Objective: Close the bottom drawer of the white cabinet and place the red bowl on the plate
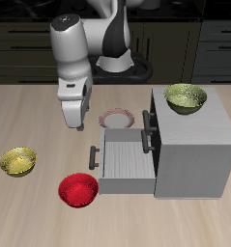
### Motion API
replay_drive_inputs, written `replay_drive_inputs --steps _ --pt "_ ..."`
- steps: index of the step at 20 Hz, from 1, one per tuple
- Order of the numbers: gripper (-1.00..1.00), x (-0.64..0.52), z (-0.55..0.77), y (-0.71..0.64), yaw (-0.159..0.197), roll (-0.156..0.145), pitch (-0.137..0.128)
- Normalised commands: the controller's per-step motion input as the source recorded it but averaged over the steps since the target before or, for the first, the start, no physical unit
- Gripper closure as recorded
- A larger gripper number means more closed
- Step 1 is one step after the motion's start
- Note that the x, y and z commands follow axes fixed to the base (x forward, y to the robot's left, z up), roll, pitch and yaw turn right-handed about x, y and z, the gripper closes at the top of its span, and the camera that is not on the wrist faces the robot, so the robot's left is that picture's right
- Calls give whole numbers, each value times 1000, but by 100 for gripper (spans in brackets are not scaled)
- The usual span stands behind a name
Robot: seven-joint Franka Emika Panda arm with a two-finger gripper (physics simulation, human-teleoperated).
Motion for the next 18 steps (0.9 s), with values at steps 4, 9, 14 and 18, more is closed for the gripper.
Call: replay_drive_inputs --steps 4,9,14,18 --pt "-100 27 -315 -20 -31 -5 13" --pt "-100 -4 -340 35 -18 5 39" --pt "-100 -41 -115 -58 -23 -13 6" --pt "-100 -21 -176 -82 -23 -16 16"
